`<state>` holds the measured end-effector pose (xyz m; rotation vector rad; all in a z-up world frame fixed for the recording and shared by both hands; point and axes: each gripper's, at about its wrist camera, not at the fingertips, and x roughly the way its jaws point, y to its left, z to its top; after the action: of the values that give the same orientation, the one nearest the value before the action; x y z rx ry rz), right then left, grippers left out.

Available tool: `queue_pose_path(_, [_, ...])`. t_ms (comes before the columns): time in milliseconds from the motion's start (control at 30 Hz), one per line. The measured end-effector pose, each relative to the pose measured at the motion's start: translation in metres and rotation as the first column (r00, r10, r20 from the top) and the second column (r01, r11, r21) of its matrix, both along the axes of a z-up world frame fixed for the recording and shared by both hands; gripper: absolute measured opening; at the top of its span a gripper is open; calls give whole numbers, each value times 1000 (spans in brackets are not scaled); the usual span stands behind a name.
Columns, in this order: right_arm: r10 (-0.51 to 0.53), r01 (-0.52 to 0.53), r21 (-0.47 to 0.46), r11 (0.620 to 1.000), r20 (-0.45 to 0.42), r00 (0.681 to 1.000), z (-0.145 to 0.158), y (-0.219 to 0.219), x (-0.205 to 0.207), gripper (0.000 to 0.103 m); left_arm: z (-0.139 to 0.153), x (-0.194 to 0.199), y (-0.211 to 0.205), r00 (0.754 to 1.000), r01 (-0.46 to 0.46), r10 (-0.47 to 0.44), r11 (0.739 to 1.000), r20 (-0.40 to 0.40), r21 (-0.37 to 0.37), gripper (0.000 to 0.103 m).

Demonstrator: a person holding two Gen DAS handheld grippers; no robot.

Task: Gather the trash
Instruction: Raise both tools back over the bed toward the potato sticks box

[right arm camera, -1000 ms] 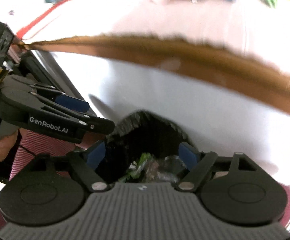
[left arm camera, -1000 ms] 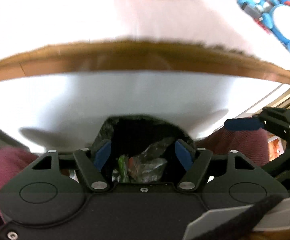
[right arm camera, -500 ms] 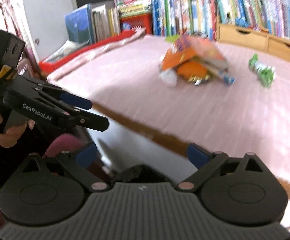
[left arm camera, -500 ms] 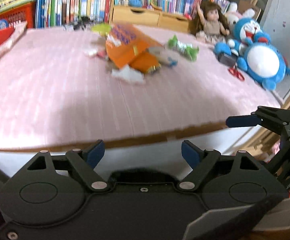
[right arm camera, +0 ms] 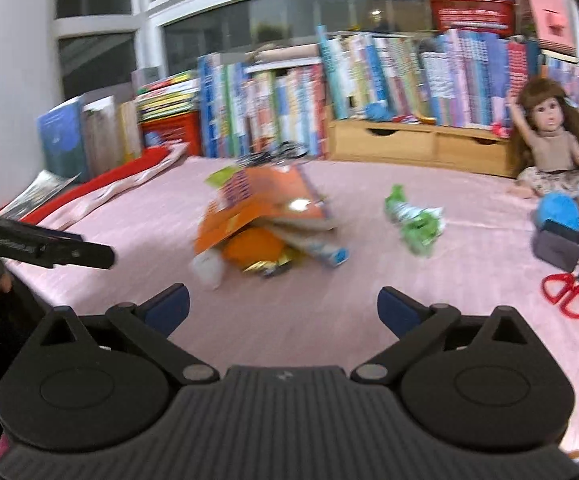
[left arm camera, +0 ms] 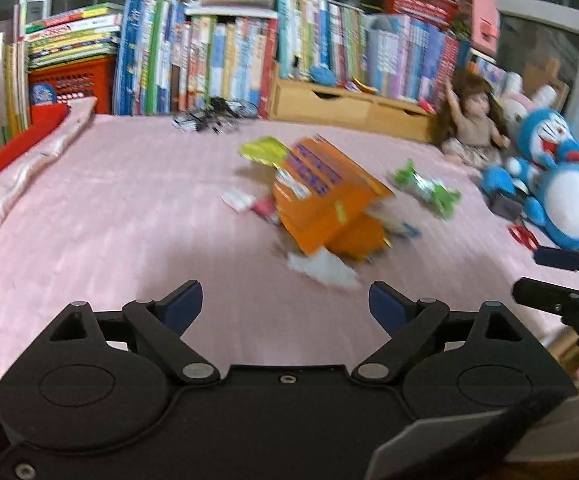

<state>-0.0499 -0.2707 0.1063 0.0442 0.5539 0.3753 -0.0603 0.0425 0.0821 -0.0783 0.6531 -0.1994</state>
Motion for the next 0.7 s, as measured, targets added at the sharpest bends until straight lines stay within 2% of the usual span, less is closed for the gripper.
queue_pose_path(267, [-91,92,-22,996,34,995,-5,-10,42,103,-8,54,8,993,-104,103,995,49,11,94])
queue_pose_path(433, [-137,138,-31,990,35,990,-11,-13,71,103,-15,86,8,992,-123,123,992,32,-8,95])
queue_pose_path(700, [-203,203,4,979,22,979,-20,-26,114,103,-20,126,8,990,-142,142,990,21,-26,96])
